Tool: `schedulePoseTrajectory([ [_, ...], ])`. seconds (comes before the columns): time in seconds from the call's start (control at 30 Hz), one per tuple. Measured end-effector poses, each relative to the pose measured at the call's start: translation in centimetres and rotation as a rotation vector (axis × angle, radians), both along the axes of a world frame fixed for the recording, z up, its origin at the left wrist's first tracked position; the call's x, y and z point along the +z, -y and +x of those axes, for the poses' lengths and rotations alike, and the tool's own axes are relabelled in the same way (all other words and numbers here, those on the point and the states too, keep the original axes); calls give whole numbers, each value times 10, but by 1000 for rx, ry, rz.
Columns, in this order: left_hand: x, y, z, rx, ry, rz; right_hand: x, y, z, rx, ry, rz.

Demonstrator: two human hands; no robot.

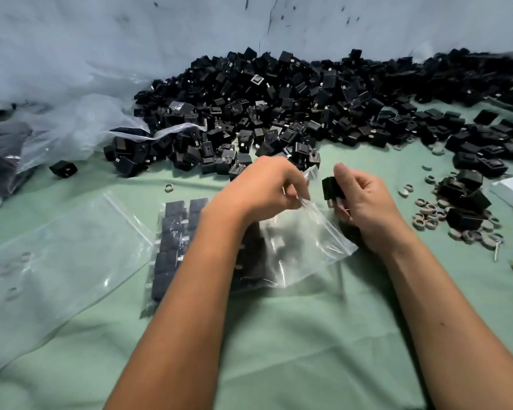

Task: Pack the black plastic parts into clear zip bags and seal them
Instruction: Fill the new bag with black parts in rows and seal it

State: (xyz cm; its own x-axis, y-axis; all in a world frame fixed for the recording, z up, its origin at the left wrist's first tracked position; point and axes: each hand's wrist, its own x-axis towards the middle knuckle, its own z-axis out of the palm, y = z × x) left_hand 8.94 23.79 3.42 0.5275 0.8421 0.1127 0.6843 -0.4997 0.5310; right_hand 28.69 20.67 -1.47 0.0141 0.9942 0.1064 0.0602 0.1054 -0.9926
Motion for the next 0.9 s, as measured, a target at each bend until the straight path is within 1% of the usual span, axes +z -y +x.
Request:
schedulePoseTrajectory([
  [0.2,9,-13,-10,-5,19,-84,-3,-6,-11,194,117,7],
  [0.33,14,-18,-12,-25,-16,-123,-4,-6,-6,290,280,35],
  [0.47,15,-16,-9,-41,76,-131,-4,-5,4,357,183,-38],
  [0.6,14,-9,2,-54,82,-97,2,-3,9,430,78,-139],
  [0.77,22,-4,9,-84,125,-72,0,-4,12,560,84,-193],
  [0.9,21,-1,16,-95,94,-59,-2,-2,12,642,67,-200],
])
